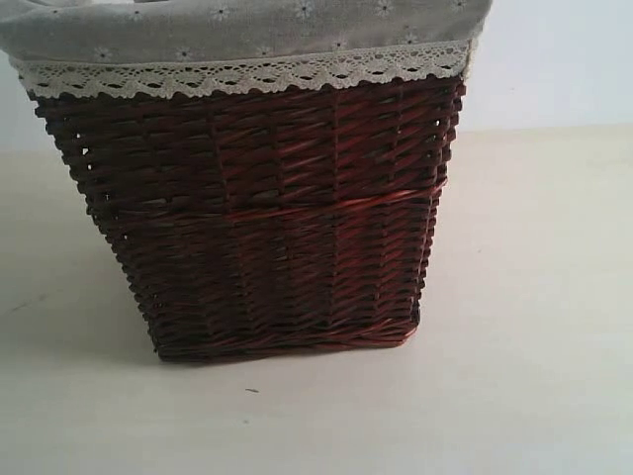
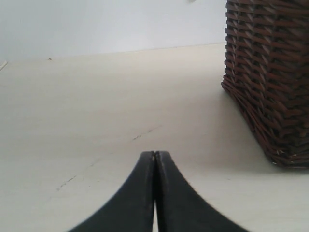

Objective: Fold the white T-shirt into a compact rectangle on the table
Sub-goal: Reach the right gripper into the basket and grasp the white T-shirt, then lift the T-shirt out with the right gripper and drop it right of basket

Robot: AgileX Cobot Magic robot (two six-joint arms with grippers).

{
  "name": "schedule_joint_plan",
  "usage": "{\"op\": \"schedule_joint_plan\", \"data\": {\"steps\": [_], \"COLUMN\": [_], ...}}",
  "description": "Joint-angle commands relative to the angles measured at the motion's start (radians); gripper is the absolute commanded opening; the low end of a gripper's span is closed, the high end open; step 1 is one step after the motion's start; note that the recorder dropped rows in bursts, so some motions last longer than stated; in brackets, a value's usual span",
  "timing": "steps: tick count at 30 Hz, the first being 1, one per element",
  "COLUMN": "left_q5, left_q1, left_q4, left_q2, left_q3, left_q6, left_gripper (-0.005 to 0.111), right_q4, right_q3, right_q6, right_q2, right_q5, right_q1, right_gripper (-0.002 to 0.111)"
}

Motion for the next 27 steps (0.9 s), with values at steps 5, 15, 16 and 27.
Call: {"op": "schedule_joint_plan", "data": {"steps": [5, 15, 16, 27], "left_q5": [-0.006, -0.006, -0.006, -0.006], "left_q1": [-0.001, -0.001, -0.001, -0.001], "left_q4": [-0.001, -0.001, -0.001, -0.001], "left_q2": [-0.006, -0.006, -0.006, -0.006], "left_q3": [0.000, 0.000, 0.000, 0.000], "left_q6": [-0.003, -0.003, -0.003, -0.003], "left_gripper": [0.000, 0.000, 0.000, 0.000], "right_q4": [0.133, 0.228, 0.269, 0.295], "right_q3": [0.033, 0.118, 0.145, 0.534], "right_q6": [-0.187, -0.382, -0.449, -0.726], "right_q2": [0.064, 0.066, 0.067, 0.136], "right_q5": [0.125, 0.225, 0.235, 0.345], "right_q1": [-0.004, -0.004, -0.004, -0.035], "right_gripper": [0.000, 0.000, 0.000, 0.000]}}
